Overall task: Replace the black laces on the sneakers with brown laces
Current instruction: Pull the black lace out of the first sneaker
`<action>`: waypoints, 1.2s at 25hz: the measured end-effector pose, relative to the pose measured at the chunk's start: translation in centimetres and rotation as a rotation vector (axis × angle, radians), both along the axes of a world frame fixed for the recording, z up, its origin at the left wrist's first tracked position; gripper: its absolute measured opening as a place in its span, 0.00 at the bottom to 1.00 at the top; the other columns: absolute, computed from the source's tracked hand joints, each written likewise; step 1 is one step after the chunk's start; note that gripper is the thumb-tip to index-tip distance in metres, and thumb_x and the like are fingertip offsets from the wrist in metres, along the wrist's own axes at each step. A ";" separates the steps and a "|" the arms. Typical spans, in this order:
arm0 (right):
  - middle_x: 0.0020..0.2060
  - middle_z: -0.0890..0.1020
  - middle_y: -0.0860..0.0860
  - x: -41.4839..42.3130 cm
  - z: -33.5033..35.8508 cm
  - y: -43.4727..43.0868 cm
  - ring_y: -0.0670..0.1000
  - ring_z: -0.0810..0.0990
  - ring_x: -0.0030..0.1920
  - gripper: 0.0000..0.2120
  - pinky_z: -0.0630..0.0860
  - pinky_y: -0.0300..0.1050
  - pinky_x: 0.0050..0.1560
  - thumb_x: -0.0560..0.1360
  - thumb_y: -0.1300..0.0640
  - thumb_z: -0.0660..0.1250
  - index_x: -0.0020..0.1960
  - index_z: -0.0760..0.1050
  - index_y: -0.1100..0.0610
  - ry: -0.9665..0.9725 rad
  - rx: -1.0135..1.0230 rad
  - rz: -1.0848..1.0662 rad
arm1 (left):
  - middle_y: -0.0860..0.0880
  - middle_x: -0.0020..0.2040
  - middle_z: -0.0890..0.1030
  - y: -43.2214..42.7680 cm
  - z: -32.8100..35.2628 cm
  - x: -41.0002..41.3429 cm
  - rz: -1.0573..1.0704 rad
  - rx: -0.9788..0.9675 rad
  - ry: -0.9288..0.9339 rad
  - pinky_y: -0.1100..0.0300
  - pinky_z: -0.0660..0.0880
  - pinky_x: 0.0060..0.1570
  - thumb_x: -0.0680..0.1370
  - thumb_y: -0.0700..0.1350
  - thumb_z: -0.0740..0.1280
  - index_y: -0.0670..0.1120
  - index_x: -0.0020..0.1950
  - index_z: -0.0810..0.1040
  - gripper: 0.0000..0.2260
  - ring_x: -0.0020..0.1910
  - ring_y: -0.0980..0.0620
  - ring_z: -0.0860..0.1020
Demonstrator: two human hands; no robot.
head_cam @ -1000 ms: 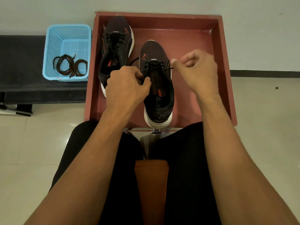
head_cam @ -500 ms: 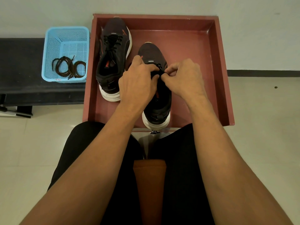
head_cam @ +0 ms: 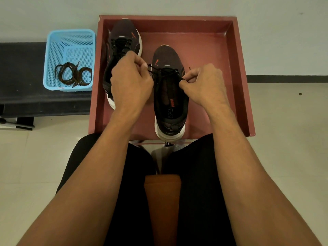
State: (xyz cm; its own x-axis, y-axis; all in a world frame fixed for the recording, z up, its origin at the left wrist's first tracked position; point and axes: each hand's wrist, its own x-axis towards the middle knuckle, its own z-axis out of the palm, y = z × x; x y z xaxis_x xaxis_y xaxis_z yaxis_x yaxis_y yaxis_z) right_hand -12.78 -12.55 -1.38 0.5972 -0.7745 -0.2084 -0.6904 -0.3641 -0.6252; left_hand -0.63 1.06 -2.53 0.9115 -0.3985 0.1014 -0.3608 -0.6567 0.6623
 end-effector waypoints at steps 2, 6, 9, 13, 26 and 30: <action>0.35 0.81 0.41 0.0 0.0 0.0 0.41 0.83 0.38 0.03 0.76 0.33 0.37 0.76 0.55 0.75 0.46 0.86 0.47 0.001 0.006 -0.001 | 0.55 0.49 0.80 0.1 0.1 -0.2 -0.023 0.013 -0.059 0.54 0.79 0.49 0.82 0.47 0.67 0.50 0.54 0.78 0.03 0.44 0.58 0.77; 0.36 0.83 0.41 0.0 0.2 0.1 0.41 0.83 0.38 0.03 0.78 0.33 0.38 0.76 0.54 0.76 0.48 0.86 0.47 0.000 0.017 0.002 | 0.53 0.57 0.74 -0.7 0.6 -2.1 -0.294 0.093 -0.203 0.59 0.74 0.42 0.81 0.51 0.68 0.56 0.64 0.81 0.12 0.48 0.57 0.76; 0.36 0.84 0.42 0.0 0.2 0.2 0.42 0.84 0.38 0.02 0.82 0.37 0.40 0.75 0.54 0.76 0.47 0.86 0.47 -0.012 0.022 0.014 | 0.52 0.56 0.73 -0.9 0.2 -2.7 -0.354 0.194 -0.184 0.54 0.76 0.42 0.80 0.54 0.70 0.58 0.62 0.84 0.11 0.49 0.51 0.79; 0.36 0.84 0.43 0.2 0.2 0.4 0.41 0.84 0.38 0.01 0.81 0.36 0.40 0.74 0.53 0.77 0.46 0.86 0.47 -0.026 0.030 0.041 | 0.49 0.58 0.73 -1.1 -0.3 -3.1 -0.330 0.297 -0.172 0.53 0.72 0.42 0.80 0.56 0.71 0.57 0.63 0.83 0.13 0.52 0.44 0.80; 0.35 0.83 0.42 -0.2 0.5 0.1 0.42 0.84 0.38 0.10 0.83 0.40 0.45 0.74 0.54 0.77 0.38 0.80 0.43 -0.017 0.040 -0.021 | 0.53 0.47 0.81 -0.4 0.0 -1.2 -0.044 0.060 -0.102 0.49 0.81 0.47 0.80 0.48 0.66 0.51 0.55 0.78 0.06 0.47 0.49 0.82; 0.35 0.84 0.43 -0.2 0.5 0.2 0.43 0.85 0.38 0.08 0.85 0.43 0.45 0.74 0.53 0.77 0.40 0.82 0.44 -0.019 0.050 -0.015 | 0.54 0.55 0.78 -1.0 0.2 -2.6 -0.355 0.147 -0.166 0.53 0.76 0.45 0.79 0.51 0.68 0.58 0.63 0.80 0.12 0.52 0.48 0.81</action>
State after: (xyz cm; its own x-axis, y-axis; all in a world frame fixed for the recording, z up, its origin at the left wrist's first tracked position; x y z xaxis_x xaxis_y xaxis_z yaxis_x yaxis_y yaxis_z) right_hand -12.97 -12.34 -0.93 0.5900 -0.7723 -0.2355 -0.6830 -0.3219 -0.6556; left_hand -3.20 0.01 -2.35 0.6914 -0.7059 0.1538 -0.6753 -0.5558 0.4849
